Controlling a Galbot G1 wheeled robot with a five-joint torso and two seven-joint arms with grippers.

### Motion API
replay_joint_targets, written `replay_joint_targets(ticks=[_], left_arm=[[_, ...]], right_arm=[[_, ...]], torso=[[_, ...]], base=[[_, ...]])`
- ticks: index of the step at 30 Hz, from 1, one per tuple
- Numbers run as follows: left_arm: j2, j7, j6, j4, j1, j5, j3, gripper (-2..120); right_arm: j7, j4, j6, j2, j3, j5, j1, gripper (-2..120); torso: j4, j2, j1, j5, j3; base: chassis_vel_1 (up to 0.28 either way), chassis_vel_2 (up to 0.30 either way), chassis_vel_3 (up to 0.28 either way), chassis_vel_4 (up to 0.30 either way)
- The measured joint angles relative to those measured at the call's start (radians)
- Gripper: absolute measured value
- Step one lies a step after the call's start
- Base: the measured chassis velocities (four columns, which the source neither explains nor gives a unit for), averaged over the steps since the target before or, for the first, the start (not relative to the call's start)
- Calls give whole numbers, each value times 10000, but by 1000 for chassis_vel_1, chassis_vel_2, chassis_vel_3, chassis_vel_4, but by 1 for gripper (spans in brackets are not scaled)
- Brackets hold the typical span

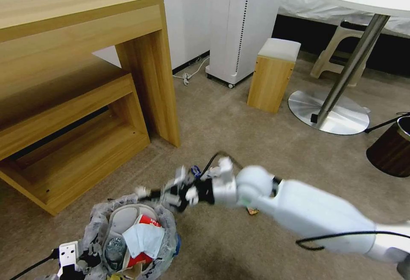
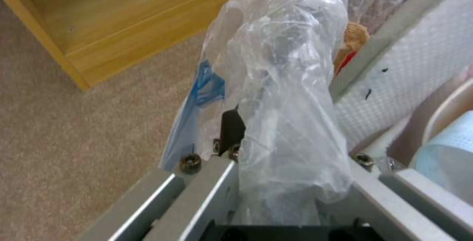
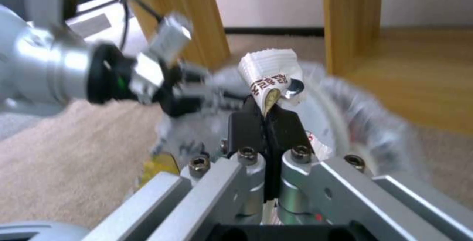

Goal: Pick up the trash bin and place the garbage on the floor into it.

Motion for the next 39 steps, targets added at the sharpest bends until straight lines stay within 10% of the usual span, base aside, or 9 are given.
replay_joint_targets(ticks=[13,39], left_arm=[[77,-74,-1,37,-21,-142,-80,1],[65,-88,18,-59,52,-95,-46,1]], right_arm=[[744,-397,-139,1056,-453,358,521,7],[712,307,-333,324,-302,414,282,99]], torso=[[4,0,0,0,0],[3,0,-1,2,-1]], base=[[0,0,0,0],[0,0,0,0]])
